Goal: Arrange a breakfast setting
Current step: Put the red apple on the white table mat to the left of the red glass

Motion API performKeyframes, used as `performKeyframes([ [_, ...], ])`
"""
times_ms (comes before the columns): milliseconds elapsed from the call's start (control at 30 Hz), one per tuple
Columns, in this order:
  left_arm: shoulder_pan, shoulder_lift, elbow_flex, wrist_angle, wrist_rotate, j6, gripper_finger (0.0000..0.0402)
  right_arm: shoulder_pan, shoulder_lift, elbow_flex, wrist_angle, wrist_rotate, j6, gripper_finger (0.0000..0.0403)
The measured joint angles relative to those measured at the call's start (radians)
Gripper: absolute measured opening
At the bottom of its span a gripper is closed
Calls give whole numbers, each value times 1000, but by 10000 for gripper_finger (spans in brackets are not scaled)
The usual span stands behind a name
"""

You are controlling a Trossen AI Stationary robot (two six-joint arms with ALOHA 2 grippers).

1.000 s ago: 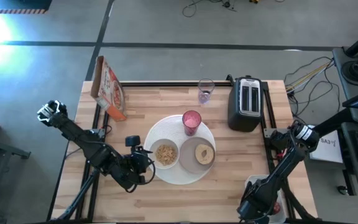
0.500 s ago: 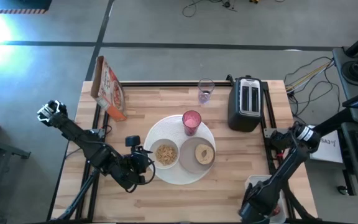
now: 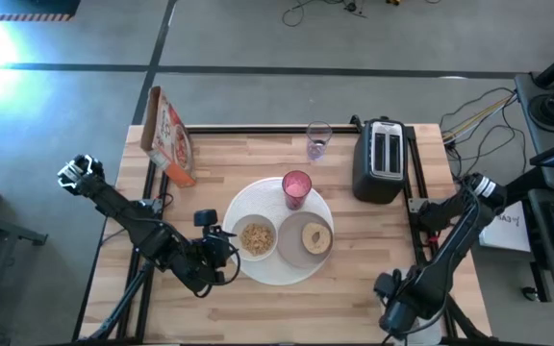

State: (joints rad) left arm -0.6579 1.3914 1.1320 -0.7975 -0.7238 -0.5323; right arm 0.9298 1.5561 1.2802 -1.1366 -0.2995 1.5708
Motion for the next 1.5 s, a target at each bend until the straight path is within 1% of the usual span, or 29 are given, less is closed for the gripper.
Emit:
performKeyframes([
  [133, 0, 0, 0, 0, 0, 0, 155, 0, -19, -3, -19, -4, 94, 48],
  [267, 0, 0, 0, 1, 0, 0, 155, 0, -13, -10, -16, -11, 185, 57],
  [367, 0, 0, 0, 1, 0, 0, 155, 0, -6, -10, 11, -14, 185, 79],
  [633, 0, 0, 0, 1, 0, 0, 155, 0, 44, -10, 23, -22, 76, 157],
  [767, 0, 0, 0, 0, 0, 0, 155, 0, 68, -11, 26, -26, 67, 192],
  [1000, 0, 0, 0, -4, 0, 0, 155, 8, 101, -11, 36, -80, 64, 235],
  [1167, 0, 0, 0, -4, 0, 0, 155, 13, 110, -11, 51, -107, 42, 248],
  [1300, 0, 0, 0, -3, 0, 0, 155, 13, 112, -11, 81, -128, 39, 249],
  [1500, 0, 0, 0, -3, 0, 0, 155, 13, 117, -14, 115, -131, -8, 249],
])
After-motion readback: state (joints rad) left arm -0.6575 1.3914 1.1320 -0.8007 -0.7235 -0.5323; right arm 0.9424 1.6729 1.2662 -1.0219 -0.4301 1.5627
